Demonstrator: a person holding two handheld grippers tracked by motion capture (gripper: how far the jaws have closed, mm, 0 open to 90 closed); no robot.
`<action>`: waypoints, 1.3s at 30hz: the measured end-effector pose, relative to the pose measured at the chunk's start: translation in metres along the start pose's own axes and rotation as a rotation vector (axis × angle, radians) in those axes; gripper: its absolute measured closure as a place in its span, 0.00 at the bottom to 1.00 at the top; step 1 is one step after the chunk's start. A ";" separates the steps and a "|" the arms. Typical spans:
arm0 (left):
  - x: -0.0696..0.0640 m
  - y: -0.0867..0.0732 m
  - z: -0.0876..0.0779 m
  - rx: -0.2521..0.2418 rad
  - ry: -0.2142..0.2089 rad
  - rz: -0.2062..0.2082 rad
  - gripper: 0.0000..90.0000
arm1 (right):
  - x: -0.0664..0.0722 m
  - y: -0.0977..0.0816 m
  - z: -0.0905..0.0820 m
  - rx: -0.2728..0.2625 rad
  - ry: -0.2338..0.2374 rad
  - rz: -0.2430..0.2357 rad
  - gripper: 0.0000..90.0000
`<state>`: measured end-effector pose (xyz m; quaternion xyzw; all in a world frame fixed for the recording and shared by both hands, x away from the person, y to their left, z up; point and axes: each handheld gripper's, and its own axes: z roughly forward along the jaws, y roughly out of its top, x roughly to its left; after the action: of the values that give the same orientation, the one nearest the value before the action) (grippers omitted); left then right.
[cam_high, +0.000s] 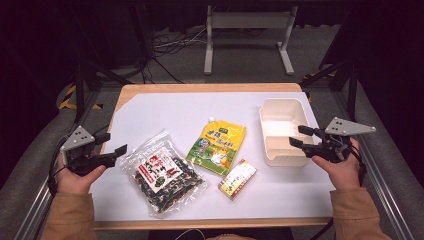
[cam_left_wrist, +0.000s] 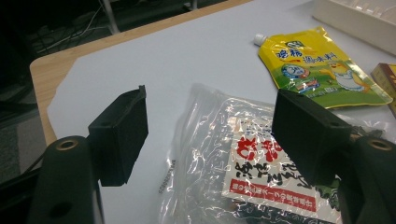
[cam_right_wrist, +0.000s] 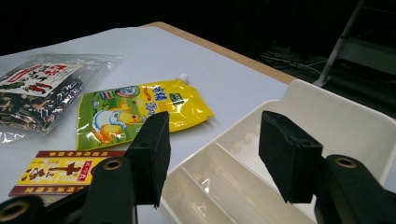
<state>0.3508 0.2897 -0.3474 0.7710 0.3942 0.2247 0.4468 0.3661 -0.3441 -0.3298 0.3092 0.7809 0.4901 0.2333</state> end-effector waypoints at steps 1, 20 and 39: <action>-0.002 0.002 0.000 0.005 -0.003 -0.003 0.30 | 0.000 0.000 0.000 0.000 0.000 -0.001 0.49; -0.008 0.005 0.015 0.094 -0.026 0.009 0.26 | 0.005 0.002 0.004 0.013 0.008 -0.014 0.48; 0.006 -0.024 0.056 0.245 -0.044 -0.079 0.25 | 0.007 0.004 0.013 0.017 0.035 -0.016 0.46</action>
<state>0.3838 0.2731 -0.3958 0.8085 0.4387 0.1402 0.3663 0.3706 -0.3297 -0.3323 0.2963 0.7915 0.4867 0.2210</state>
